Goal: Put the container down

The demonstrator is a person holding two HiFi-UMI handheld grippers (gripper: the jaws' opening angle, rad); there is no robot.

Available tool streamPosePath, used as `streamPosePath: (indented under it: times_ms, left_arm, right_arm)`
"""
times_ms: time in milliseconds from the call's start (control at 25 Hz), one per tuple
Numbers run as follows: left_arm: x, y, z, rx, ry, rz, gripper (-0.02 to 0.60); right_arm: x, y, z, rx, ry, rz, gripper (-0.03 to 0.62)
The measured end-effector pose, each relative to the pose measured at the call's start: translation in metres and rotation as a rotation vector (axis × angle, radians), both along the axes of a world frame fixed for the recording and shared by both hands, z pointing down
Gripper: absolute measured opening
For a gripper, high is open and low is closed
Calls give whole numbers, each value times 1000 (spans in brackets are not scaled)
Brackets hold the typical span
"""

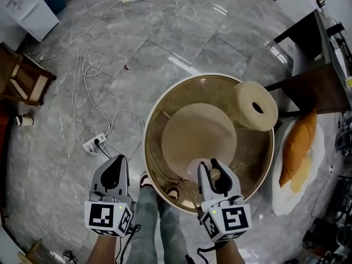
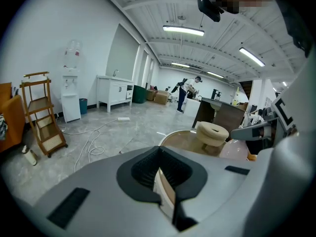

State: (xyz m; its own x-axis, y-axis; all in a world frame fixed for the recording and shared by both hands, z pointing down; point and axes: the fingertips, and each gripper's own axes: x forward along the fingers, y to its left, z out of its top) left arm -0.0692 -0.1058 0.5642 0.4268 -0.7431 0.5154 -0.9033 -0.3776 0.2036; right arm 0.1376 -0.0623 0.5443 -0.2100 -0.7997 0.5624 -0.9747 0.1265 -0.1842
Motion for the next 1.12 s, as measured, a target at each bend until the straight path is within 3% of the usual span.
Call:
streamPosePath:
  times_ms: [600, 1120]
  left_arm:
    - [-73, 14, 27, -38, -29, -122, 5]
    - [-109, 18, 37, -46, -30, -191, 5]
  right_arm:
    - [-58, -7, 55, -80, -12, -76, 123]
    - [-88, -8, 94, -139, 13, -133, 122]
